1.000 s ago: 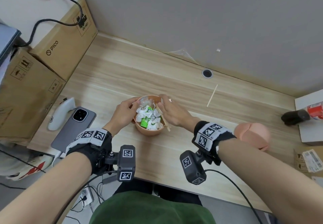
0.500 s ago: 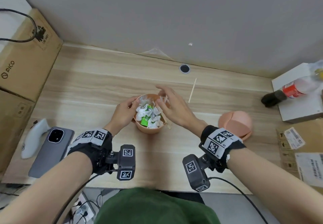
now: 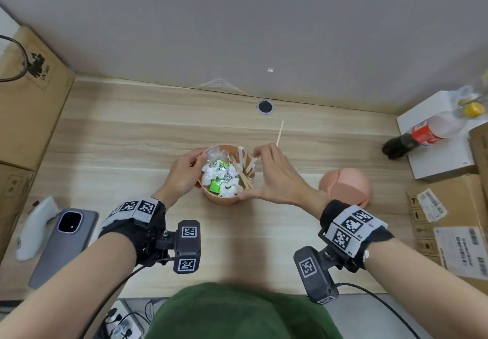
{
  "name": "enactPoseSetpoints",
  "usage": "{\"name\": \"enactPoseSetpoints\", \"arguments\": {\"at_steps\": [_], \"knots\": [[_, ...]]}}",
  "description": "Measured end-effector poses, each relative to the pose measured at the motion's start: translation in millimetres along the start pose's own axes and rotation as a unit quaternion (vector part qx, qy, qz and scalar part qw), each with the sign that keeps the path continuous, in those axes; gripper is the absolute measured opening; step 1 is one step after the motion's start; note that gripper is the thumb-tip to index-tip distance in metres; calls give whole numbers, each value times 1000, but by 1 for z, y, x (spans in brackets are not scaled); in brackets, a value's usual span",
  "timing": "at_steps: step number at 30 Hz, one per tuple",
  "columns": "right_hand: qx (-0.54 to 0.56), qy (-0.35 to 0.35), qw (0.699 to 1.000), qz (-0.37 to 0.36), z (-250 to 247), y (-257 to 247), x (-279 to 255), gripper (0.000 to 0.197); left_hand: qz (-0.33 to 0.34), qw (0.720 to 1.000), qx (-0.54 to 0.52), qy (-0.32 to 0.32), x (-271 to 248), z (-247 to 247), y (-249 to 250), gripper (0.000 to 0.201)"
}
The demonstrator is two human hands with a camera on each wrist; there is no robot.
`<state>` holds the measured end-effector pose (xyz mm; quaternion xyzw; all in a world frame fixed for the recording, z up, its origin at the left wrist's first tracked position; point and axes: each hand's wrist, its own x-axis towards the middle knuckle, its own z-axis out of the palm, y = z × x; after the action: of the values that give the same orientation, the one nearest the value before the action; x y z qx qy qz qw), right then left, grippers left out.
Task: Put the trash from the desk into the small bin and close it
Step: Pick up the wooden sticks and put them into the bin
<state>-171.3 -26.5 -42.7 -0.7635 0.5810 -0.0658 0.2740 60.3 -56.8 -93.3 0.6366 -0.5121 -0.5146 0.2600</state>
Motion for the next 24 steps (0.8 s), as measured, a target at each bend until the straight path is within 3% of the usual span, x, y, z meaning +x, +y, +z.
{"name": "enactPoseSetpoints", "arguments": {"at_steps": [4,9,15,24], "knots": [[-45,-43,998,3,-1,-2,-9,73,3,1000,-2,5,0,1,-2,27],[-38,-73,996,-28,5,-5,-11,30,-1,1000,-13,4,-4,2,0,29],[-22,-48,998,-19,-6,-7,-5,27,-4,1000,-20,-4,-7,3,1,29],[-30,42,998,-21,-61,-19,-4,18,-6,1000,-13,-2,-6,3,-1,32]]}}
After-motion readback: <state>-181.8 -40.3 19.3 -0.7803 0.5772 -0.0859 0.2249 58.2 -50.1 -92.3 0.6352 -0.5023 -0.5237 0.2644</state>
